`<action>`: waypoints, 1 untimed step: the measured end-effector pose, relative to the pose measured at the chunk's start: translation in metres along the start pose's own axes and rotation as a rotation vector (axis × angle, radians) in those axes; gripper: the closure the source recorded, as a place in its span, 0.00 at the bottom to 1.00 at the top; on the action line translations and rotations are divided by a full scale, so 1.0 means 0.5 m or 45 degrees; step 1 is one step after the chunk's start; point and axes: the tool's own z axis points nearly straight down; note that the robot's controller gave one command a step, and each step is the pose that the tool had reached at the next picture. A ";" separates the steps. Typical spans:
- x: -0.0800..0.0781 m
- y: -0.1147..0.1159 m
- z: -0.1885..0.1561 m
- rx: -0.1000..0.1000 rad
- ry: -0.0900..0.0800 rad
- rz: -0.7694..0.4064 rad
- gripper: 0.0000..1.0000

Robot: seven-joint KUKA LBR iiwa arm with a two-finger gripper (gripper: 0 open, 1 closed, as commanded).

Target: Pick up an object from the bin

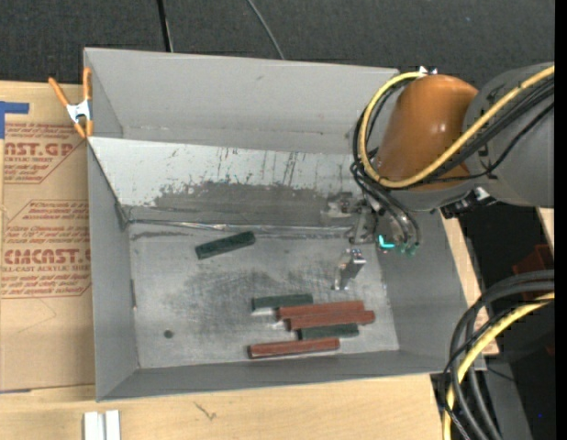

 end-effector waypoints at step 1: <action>-0.004 0.000 -0.009 0.001 -0.010 -0.001 0.00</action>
Offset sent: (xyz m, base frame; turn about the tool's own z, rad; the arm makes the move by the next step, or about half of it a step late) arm -0.0313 0.0200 -0.0929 -0.2651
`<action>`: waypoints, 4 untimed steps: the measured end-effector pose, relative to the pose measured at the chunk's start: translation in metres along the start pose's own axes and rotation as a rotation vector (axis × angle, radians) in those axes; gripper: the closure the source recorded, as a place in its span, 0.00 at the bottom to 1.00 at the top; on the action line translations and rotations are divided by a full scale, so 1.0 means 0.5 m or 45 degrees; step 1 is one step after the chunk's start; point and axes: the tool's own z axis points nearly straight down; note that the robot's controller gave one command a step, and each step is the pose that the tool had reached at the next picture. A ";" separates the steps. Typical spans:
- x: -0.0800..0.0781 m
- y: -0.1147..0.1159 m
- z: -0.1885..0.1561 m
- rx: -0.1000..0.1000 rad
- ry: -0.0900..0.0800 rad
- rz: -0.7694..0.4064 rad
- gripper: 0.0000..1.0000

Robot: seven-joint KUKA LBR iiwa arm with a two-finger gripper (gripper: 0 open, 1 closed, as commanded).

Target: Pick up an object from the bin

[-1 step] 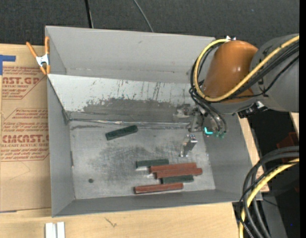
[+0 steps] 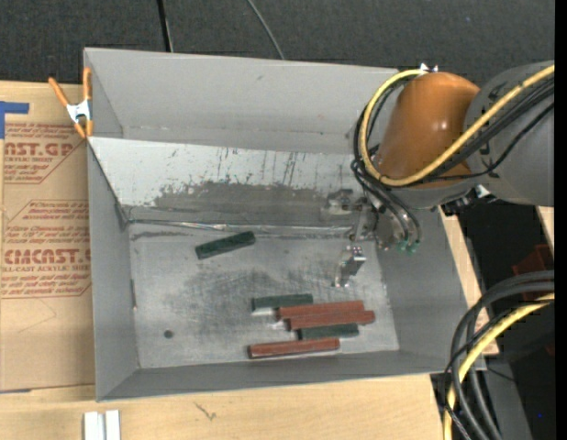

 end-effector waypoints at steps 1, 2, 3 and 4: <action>0.001 0.001 0.003 0.001 -0.004 -0.010 0.00; -0.005 -0.024 0.047 -0.001 0.000 -0.040 0.00; 0.078 -0.002 0.170 0.000 -0.003 0.105 1.00; 0.078 -0.002 0.170 0.000 -0.003 0.105 1.00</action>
Offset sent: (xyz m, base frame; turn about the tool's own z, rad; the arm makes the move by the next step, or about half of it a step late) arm 0.0076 -0.0269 -0.0327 0.1120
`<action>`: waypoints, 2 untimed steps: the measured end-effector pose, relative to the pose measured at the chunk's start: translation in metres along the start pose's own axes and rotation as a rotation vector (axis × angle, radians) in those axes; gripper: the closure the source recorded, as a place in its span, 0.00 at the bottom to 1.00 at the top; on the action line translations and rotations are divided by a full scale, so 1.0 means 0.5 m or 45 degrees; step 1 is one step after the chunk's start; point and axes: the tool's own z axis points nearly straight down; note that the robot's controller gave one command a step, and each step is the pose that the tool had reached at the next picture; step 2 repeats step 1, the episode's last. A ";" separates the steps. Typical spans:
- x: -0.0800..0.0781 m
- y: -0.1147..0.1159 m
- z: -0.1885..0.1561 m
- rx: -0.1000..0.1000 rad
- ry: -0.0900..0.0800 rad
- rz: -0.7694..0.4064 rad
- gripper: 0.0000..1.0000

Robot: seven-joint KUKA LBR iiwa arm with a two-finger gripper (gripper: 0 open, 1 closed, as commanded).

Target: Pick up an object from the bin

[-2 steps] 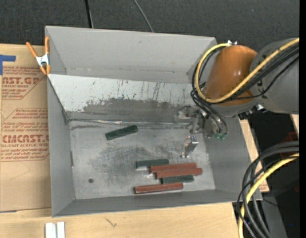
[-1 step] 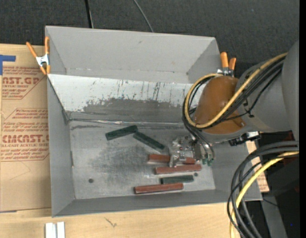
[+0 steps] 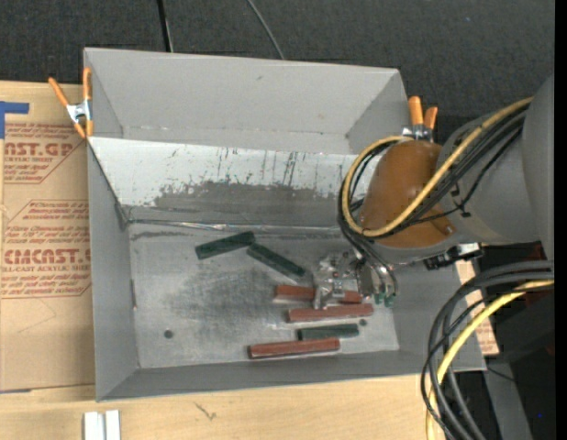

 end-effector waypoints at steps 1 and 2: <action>-0.024 0.012 -0.267 -0.001 0.004 -0.016 1.00; -0.024 0.012 -0.267 -0.001 0.004 -0.016 1.00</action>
Offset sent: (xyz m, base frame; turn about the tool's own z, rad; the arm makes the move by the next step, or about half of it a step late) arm 0.0000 0.0000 0.0000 0.0000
